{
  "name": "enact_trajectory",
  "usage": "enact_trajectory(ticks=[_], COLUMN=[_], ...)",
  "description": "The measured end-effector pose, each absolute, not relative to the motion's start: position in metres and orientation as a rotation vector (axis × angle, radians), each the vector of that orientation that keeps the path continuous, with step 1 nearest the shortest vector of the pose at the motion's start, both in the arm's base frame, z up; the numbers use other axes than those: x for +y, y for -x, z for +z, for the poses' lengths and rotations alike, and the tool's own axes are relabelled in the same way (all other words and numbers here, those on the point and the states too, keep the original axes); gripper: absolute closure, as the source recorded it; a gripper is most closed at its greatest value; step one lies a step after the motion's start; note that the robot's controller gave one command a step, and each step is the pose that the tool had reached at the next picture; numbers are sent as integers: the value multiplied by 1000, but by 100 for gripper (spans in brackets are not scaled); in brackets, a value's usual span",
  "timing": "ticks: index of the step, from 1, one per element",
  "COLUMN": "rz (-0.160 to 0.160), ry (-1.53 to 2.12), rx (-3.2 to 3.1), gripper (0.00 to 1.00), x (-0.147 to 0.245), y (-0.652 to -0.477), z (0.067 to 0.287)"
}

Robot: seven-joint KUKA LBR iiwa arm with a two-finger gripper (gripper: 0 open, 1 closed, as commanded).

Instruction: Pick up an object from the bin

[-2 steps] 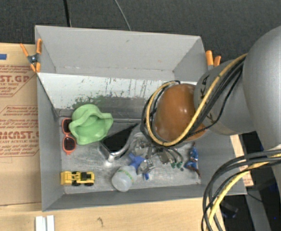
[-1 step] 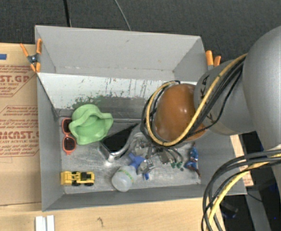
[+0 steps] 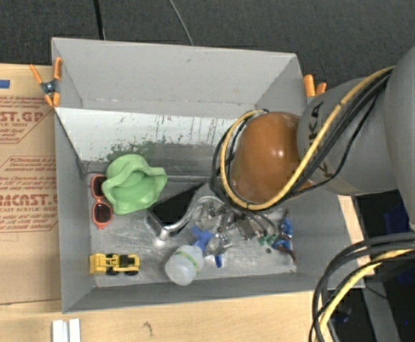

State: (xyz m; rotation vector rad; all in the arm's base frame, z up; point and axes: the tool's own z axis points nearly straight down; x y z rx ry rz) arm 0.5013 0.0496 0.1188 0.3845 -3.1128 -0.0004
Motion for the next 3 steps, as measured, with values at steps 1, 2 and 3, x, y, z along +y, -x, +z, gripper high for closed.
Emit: enact_trajectory(ticks=[1,2,3], rz=[0,0,-1], ry=[-389,-395,-422], rx=[-3121,-3119,-3113], gripper=[100,100,100], x=[48,48,42], y=[-503,-502,-502], z=[159,165,193])
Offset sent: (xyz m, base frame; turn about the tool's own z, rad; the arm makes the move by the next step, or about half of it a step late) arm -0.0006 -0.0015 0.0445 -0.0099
